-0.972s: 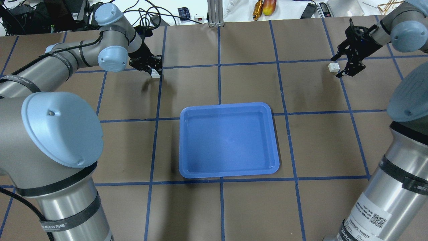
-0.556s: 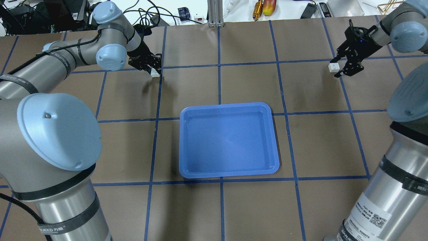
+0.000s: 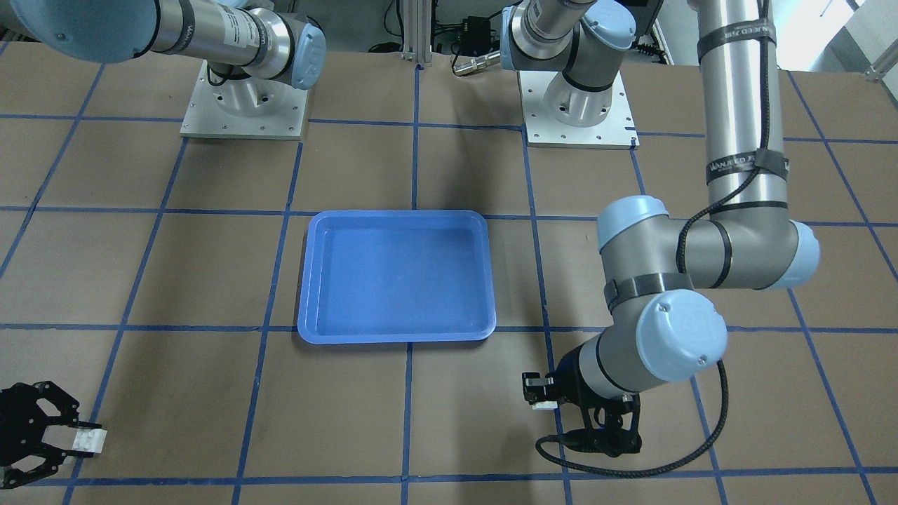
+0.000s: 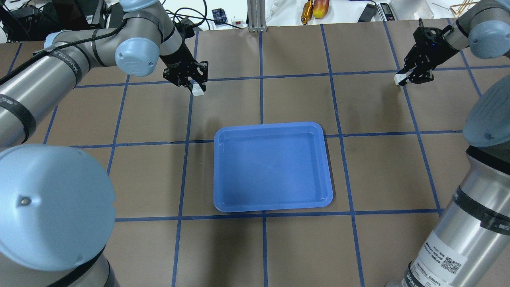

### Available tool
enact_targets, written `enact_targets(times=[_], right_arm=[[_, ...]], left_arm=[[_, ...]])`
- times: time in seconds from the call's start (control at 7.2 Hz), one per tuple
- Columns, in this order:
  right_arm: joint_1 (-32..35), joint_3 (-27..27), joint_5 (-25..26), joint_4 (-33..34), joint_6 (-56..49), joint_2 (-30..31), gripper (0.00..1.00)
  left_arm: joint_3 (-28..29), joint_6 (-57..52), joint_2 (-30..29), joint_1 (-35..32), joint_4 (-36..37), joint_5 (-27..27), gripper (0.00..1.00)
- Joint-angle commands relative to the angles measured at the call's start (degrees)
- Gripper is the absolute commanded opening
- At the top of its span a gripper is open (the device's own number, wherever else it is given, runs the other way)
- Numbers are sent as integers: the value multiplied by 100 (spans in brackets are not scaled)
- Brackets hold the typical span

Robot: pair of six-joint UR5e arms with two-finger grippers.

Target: Assemble white blocks and place on blue tray

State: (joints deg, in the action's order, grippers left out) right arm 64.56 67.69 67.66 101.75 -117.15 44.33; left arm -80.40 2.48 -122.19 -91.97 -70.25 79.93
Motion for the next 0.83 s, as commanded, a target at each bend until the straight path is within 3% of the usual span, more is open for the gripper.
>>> enact_targets(times=[0.0, 0.42, 0.69], right_arm=[[179, 146, -33, -442, 25, 477, 0], [688, 1338, -69, -577, 261, 1697, 0], [996, 2576, -95, -377, 272, 2568, 0]], left_arm=[[-631, 636, 554, -496, -77, -39, 0], [-1292, 1349, 723, -1374, 55, -48, 0], [-1757, 1781, 557, -1823, 1017, -65, 0]])
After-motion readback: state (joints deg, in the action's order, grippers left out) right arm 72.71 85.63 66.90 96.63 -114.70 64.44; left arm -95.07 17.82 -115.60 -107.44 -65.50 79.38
